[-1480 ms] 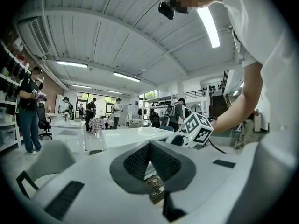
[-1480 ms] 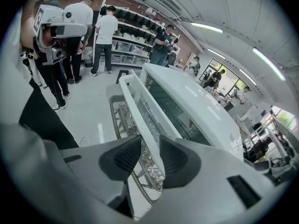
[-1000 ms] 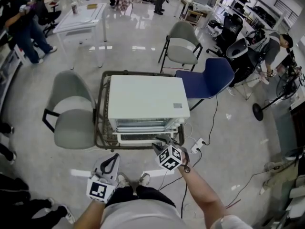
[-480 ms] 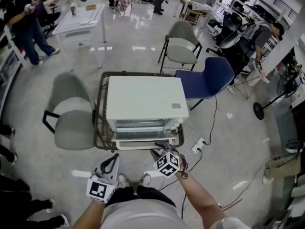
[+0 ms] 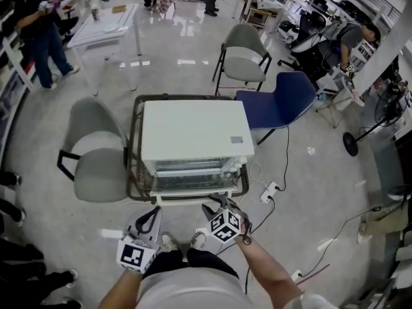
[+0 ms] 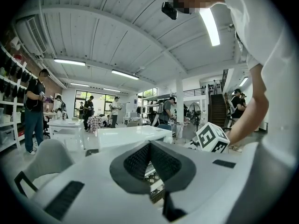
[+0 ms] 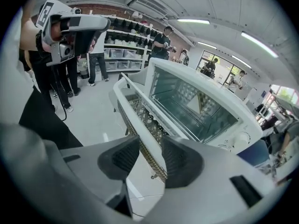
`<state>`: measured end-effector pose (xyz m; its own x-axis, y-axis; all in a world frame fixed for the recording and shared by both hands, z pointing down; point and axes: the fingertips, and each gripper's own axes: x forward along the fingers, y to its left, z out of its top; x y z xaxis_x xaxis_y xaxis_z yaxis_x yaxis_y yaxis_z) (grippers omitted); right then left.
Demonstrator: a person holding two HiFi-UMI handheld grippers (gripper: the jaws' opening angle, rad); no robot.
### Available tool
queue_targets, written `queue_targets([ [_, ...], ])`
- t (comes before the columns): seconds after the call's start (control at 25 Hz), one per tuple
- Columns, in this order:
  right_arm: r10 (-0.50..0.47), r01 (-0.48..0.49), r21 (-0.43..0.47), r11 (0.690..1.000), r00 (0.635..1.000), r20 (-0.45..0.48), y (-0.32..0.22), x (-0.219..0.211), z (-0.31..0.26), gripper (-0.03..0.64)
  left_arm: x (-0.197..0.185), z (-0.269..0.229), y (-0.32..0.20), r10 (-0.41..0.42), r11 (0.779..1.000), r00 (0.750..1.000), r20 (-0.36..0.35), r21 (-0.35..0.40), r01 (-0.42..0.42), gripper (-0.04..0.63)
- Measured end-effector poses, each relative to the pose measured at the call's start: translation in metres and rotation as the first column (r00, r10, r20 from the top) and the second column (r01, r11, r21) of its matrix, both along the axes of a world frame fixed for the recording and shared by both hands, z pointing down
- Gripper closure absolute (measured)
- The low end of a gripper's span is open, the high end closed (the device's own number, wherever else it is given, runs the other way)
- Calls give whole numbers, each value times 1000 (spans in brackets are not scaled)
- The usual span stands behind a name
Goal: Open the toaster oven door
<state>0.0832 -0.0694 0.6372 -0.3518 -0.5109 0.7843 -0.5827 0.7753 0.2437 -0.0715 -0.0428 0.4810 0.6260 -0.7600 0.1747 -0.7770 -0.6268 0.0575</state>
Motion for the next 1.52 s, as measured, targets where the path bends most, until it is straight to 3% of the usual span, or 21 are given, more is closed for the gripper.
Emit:
queue_targets([
  [0.76,56,-56,-39,998,998,-1,18,1,28,439,-10,10,-3,22,1000,1000,5,-19,-22,578],
  [1.52,129,-129,3,992,992,-15,30,0,46,435,-22,33,-6,66,996,998,-10,-60,-67,578],
])
